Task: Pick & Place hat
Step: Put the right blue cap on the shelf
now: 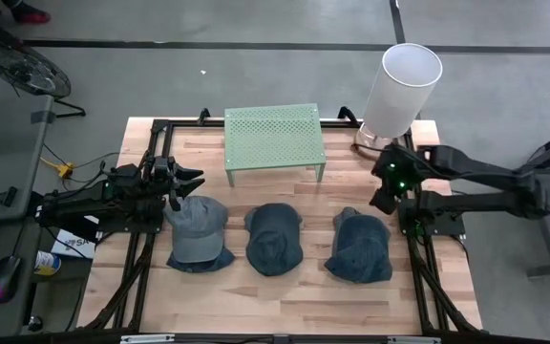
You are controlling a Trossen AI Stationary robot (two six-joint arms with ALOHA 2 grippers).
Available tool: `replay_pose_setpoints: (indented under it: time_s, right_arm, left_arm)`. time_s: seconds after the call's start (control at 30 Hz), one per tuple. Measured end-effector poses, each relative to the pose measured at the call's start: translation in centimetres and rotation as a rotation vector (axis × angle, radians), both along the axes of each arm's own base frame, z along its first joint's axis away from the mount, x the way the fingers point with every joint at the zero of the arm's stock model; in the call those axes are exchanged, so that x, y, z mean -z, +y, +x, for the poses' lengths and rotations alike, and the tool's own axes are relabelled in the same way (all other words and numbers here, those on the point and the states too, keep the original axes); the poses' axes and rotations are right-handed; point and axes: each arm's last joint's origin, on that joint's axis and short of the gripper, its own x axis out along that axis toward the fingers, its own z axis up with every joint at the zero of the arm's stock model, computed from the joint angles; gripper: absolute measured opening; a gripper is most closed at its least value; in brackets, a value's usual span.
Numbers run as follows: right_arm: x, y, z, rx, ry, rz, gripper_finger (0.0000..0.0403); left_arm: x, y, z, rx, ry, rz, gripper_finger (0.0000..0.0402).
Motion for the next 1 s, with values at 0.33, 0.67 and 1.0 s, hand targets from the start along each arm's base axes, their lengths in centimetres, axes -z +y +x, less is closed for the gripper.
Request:
replay_pose_setpoints:
  time_s: [0.33, 0.67, 1.0]
  right_arm:
    - [1.8, -0.6, 2.1, -0.309, 0.072, -0.005, 0.0197]
    - [4.0, -1.0, 3.7, -0.444, 0.14, 0.048, 0.0197]
    - [6.4, -0.3, 3.9, -0.457, 0.146, 0.125, 0.0197]
  left_arm:
    - [0.0, 0.0, 0.0, 0.0, 0.0, 0.0, 0.0156]
    - [0.0, 0.0, 0.0, 0.0, 0.0, 0.0, 0.0156]
    - [0.0, 0.0, 0.0, 0.0, 0.001, 0.0, 0.0156]
